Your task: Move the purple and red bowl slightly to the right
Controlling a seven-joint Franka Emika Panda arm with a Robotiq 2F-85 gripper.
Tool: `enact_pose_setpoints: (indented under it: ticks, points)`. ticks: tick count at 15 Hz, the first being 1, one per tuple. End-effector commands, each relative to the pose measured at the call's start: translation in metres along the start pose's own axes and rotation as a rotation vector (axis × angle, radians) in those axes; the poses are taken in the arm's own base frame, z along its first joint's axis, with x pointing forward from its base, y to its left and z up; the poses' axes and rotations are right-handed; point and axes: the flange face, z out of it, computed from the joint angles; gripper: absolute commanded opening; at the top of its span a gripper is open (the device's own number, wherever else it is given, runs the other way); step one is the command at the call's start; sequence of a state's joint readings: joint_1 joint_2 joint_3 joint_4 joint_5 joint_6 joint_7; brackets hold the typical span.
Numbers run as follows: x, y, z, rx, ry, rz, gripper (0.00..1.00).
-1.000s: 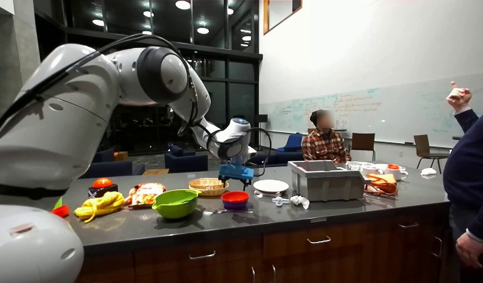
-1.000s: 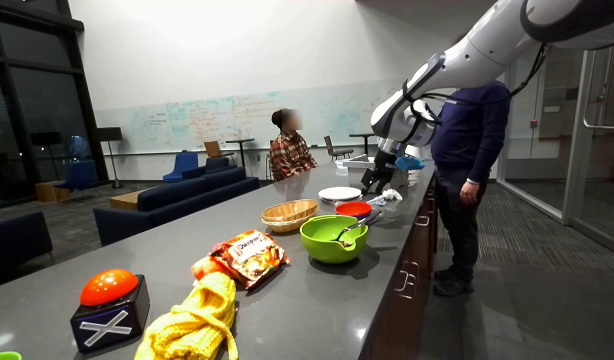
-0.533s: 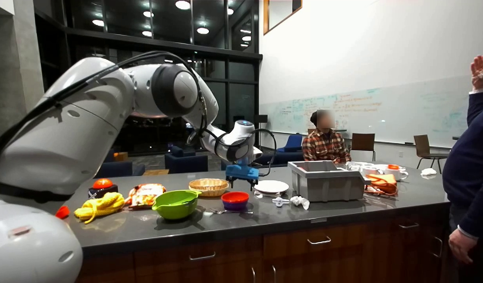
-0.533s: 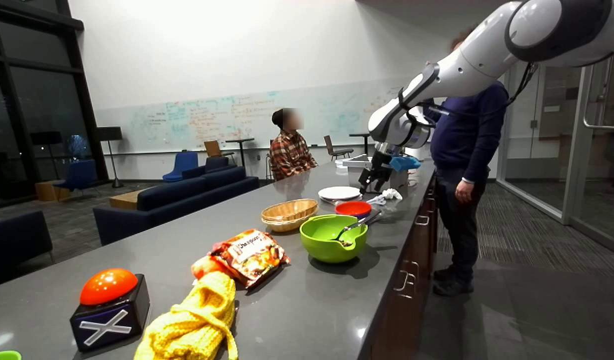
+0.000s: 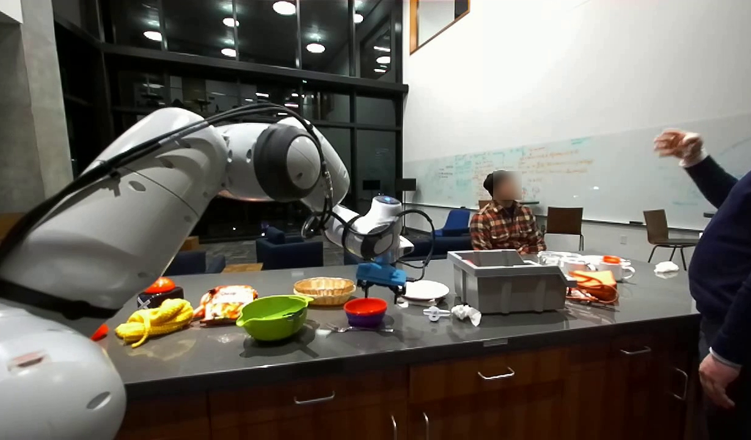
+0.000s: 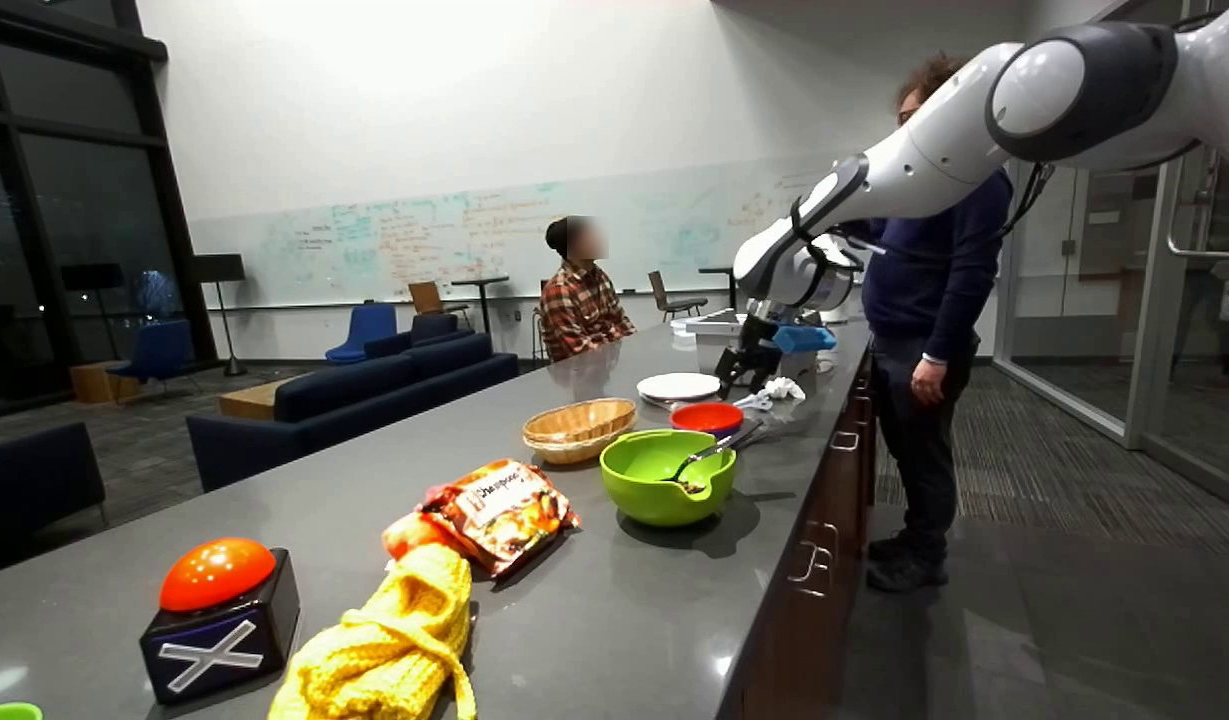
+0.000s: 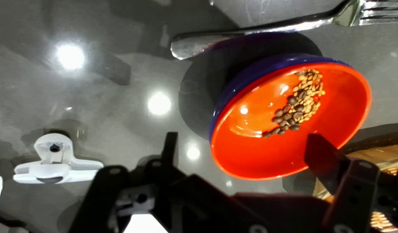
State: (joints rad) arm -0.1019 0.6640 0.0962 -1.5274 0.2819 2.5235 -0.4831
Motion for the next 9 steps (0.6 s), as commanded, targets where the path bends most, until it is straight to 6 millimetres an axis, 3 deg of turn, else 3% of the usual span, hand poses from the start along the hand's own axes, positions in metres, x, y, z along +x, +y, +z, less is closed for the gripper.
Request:
enact_pose_setpoints:
  ticks: [1, 9]
  points:
    - [0.005, 0.008, 0.011, 0.006, -0.018, 0.020, 1.00]
    - [0.005, 0.011, 0.029, 0.021, -0.046, 0.035, 1.00]
